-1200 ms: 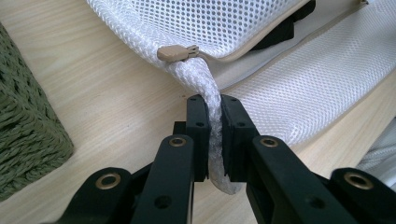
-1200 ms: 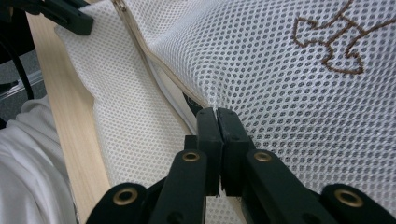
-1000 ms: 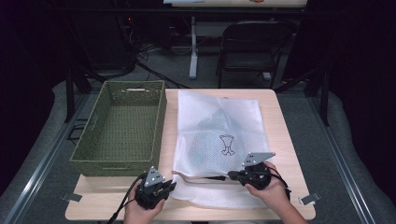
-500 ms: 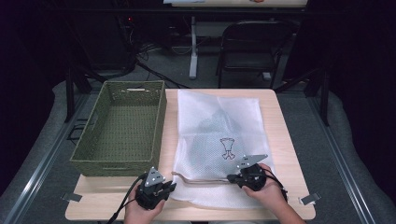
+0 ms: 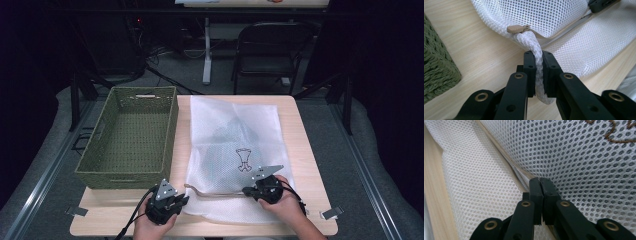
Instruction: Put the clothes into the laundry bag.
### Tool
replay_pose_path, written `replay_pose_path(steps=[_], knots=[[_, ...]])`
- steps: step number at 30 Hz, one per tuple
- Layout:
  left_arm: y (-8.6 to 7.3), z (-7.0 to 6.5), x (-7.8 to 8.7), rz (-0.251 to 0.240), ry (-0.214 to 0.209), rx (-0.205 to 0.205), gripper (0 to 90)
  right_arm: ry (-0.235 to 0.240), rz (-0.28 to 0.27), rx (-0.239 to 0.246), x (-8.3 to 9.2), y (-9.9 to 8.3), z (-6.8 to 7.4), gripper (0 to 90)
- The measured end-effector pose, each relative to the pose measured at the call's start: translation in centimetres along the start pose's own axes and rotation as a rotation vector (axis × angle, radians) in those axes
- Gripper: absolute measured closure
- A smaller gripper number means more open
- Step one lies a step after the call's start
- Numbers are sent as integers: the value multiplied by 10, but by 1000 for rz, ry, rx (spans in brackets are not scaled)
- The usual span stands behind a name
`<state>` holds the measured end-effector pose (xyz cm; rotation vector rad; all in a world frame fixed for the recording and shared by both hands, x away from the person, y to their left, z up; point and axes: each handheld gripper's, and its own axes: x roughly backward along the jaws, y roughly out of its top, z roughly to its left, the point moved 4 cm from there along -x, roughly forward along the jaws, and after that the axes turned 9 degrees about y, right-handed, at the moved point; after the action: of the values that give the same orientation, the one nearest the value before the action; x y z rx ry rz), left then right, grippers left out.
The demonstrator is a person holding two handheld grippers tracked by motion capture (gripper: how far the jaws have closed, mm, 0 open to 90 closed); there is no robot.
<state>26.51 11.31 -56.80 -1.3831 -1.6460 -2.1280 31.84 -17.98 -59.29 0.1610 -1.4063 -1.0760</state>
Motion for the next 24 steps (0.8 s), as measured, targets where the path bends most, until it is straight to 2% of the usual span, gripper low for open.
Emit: replay_pose_path(steps=[3, 7, 14, 24], knots=[[0, -1, 0, -1, 2, 0, 830, -7, 19, 20, -3, -1, 0, 888], [0, -1, -1, -1, -3, 3, 825, -9, 21, 18, -4, -1, 0, 888], [-2, 0, -4, 5, -4, 14, 761, -7, 19, 15, -4, -1, -1, 888], [-4, 1, -14, 44, -9, 15, 648, -9, 20, 19, -4, -1, -1, 888]])
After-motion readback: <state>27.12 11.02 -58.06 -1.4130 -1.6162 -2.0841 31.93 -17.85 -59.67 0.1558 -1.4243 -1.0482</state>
